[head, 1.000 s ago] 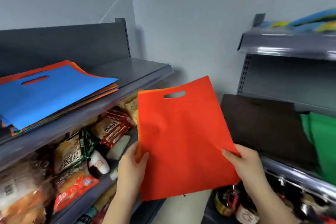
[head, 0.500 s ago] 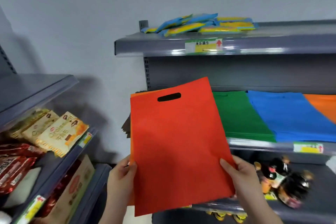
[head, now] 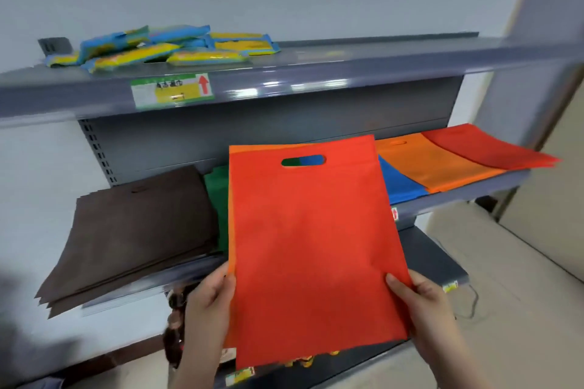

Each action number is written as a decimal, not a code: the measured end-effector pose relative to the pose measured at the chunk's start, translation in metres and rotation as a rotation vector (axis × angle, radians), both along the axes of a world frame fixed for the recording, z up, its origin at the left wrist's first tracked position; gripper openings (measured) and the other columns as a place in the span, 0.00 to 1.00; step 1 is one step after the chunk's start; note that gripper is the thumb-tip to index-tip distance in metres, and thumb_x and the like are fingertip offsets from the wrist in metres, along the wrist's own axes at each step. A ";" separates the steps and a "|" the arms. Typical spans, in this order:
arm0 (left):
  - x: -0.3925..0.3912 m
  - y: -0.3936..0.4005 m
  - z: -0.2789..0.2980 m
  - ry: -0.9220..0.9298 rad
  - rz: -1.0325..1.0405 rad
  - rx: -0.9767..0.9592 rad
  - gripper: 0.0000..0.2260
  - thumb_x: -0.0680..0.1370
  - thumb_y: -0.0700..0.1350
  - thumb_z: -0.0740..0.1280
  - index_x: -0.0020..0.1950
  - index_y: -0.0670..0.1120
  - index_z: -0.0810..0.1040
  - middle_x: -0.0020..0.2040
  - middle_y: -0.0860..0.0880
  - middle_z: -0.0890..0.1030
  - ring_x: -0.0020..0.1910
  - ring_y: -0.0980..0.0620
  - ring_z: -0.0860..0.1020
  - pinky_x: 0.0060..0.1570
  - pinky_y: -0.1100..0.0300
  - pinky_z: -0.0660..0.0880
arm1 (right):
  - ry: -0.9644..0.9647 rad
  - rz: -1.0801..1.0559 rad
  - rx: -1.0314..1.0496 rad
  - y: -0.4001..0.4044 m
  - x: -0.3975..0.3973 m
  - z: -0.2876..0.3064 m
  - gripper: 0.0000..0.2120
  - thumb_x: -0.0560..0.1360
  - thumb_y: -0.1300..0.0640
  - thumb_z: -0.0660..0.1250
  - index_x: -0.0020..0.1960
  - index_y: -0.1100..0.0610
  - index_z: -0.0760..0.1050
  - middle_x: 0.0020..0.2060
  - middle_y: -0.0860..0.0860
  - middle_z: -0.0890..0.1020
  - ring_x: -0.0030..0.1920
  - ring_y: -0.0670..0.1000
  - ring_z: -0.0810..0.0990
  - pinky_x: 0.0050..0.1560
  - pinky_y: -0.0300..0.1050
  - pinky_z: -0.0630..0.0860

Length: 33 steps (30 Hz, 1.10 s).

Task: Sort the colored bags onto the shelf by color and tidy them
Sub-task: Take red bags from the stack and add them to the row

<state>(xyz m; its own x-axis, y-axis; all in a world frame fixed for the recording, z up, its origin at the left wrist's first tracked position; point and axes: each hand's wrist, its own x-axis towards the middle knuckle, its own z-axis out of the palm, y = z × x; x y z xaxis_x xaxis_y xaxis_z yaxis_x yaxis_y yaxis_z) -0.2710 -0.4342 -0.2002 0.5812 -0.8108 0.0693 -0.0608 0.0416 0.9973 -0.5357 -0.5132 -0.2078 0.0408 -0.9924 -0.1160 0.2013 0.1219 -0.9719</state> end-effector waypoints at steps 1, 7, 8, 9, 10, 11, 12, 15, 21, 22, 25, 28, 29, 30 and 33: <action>-0.003 -0.012 0.000 0.008 -0.027 -0.011 0.13 0.80 0.40 0.62 0.56 0.55 0.80 0.44 0.60 0.84 0.46 0.61 0.81 0.44 0.67 0.76 | -0.004 -0.032 0.000 -0.003 -0.007 0.002 0.06 0.75 0.66 0.64 0.46 0.65 0.80 0.35 0.56 0.84 0.31 0.48 0.80 0.29 0.39 0.76; -0.014 -0.086 -0.001 0.055 -0.193 0.006 0.15 0.79 0.44 0.62 0.66 0.48 0.76 0.61 0.51 0.79 0.61 0.49 0.77 0.63 0.45 0.72 | -0.112 -0.179 -0.007 -0.028 -0.040 0.014 0.08 0.76 0.66 0.62 0.46 0.60 0.79 0.35 0.53 0.85 0.31 0.47 0.82 0.30 0.37 0.78; -0.016 -0.097 0.000 0.056 -0.200 -0.005 0.15 0.79 0.44 0.62 0.66 0.48 0.76 0.62 0.51 0.79 0.61 0.49 0.77 0.64 0.45 0.71 | -0.135 -0.199 -0.009 -0.033 -0.044 0.014 0.08 0.76 0.66 0.62 0.46 0.60 0.79 0.35 0.53 0.85 0.32 0.47 0.82 0.31 0.37 0.78; -0.018 -0.107 0.000 0.059 -0.207 -0.017 0.15 0.79 0.43 0.62 0.66 0.47 0.76 0.62 0.51 0.79 0.61 0.50 0.76 0.65 0.46 0.70 | -0.152 -0.212 -0.009 -0.037 -0.048 0.015 0.07 0.76 0.66 0.62 0.47 0.60 0.79 0.35 0.53 0.85 0.32 0.47 0.82 0.31 0.37 0.78; -0.022 -0.117 0.001 0.059 -0.222 -0.030 0.15 0.80 0.42 0.62 0.66 0.46 0.76 0.61 0.51 0.79 0.61 0.50 0.77 0.65 0.47 0.70 | -0.161 -0.219 -0.008 -0.041 -0.053 0.015 0.07 0.75 0.65 0.63 0.48 0.61 0.79 0.36 0.53 0.85 0.33 0.47 0.82 0.32 0.38 0.79; -0.026 -0.126 0.001 0.053 -0.234 -0.032 0.14 0.80 0.41 0.62 0.65 0.46 0.76 0.61 0.51 0.79 0.61 0.51 0.77 0.65 0.48 0.70 | -0.173 -0.225 -0.009 -0.044 -0.057 0.017 0.07 0.72 0.64 0.65 0.49 0.61 0.79 0.37 0.54 0.85 0.33 0.48 0.83 0.33 0.38 0.79; -0.031 -0.134 0.002 0.041 -0.246 -0.041 0.14 0.80 0.40 0.62 0.65 0.45 0.76 0.61 0.50 0.79 0.61 0.51 0.76 0.66 0.49 0.69 | -0.186 -0.237 -0.015 -0.048 -0.062 0.017 0.10 0.69 0.62 0.67 0.50 0.61 0.79 0.38 0.54 0.85 0.34 0.48 0.83 0.34 0.38 0.79; -0.048 -0.160 0.001 0.017 -0.257 -0.070 0.15 0.80 0.37 0.61 0.67 0.39 0.73 0.62 0.52 0.75 0.61 0.55 0.73 0.64 0.59 0.66 | -0.209 -0.310 -0.021 -0.058 -0.084 0.016 0.09 0.72 0.63 0.65 0.51 0.60 0.78 0.39 0.53 0.85 0.35 0.47 0.83 0.33 0.38 0.79; -0.096 -0.198 0.004 0.028 -0.280 -0.047 0.16 0.80 0.37 0.61 0.68 0.42 0.72 0.59 0.55 0.76 0.58 0.57 0.74 0.60 0.62 0.67 | -0.231 -0.423 -0.031 -0.086 -0.144 0.005 0.09 0.74 0.64 0.64 0.52 0.59 0.78 0.38 0.52 0.85 0.34 0.47 0.83 0.32 0.38 0.79; -0.107 -0.204 0.006 0.033 -0.277 -0.052 0.16 0.80 0.37 0.60 0.68 0.43 0.71 0.58 0.56 0.76 0.56 0.59 0.74 0.58 0.65 0.67 | -0.240 -0.428 -0.031 -0.092 -0.156 0.003 0.09 0.76 0.64 0.62 0.52 0.59 0.78 0.38 0.52 0.85 0.34 0.46 0.83 0.32 0.37 0.79; -0.143 -0.223 0.012 0.040 -0.231 -0.047 0.15 0.80 0.37 0.61 0.67 0.42 0.72 0.56 0.55 0.76 0.56 0.57 0.74 0.56 0.65 0.67 | -0.254 -0.423 -0.028 -0.114 -0.193 -0.001 0.09 0.77 0.65 0.60 0.52 0.59 0.78 0.38 0.51 0.85 0.34 0.45 0.83 0.33 0.36 0.79; -0.180 -0.242 0.011 0.050 -0.160 -0.011 0.16 0.80 0.37 0.61 0.68 0.40 0.72 0.62 0.50 0.76 0.61 0.53 0.73 0.61 0.60 0.67 | -0.268 -0.398 -0.007 -0.139 -0.238 0.001 0.10 0.78 0.65 0.58 0.51 0.58 0.78 0.37 0.50 0.85 0.34 0.44 0.83 0.32 0.36 0.79; -0.194 -0.247 0.012 0.055 -0.140 -0.003 0.17 0.80 0.38 0.61 0.69 0.40 0.71 0.63 0.49 0.75 0.63 0.52 0.72 0.64 0.58 0.66 | -0.271 -0.389 -0.001 -0.147 -0.254 0.003 0.10 0.78 0.64 0.58 0.51 0.58 0.78 0.37 0.49 0.85 0.34 0.44 0.83 0.32 0.36 0.79; -0.208 -0.250 0.013 0.060 -0.119 -0.005 0.17 0.80 0.39 0.61 0.69 0.41 0.71 0.64 0.49 0.75 0.63 0.52 0.72 0.65 0.56 0.66 | -0.277 -0.382 0.007 -0.155 -0.270 0.004 0.10 0.79 0.64 0.58 0.50 0.58 0.78 0.37 0.49 0.85 0.34 0.44 0.83 0.32 0.36 0.79; -0.247 -0.261 0.018 0.066 -0.060 -0.014 0.16 0.81 0.40 0.61 0.69 0.43 0.72 0.60 0.55 0.74 0.61 0.55 0.72 0.63 0.58 0.67 | -0.305 -0.364 0.031 -0.180 -0.319 0.009 0.11 0.79 0.65 0.56 0.50 0.58 0.77 0.37 0.49 0.85 0.34 0.44 0.83 0.33 0.36 0.79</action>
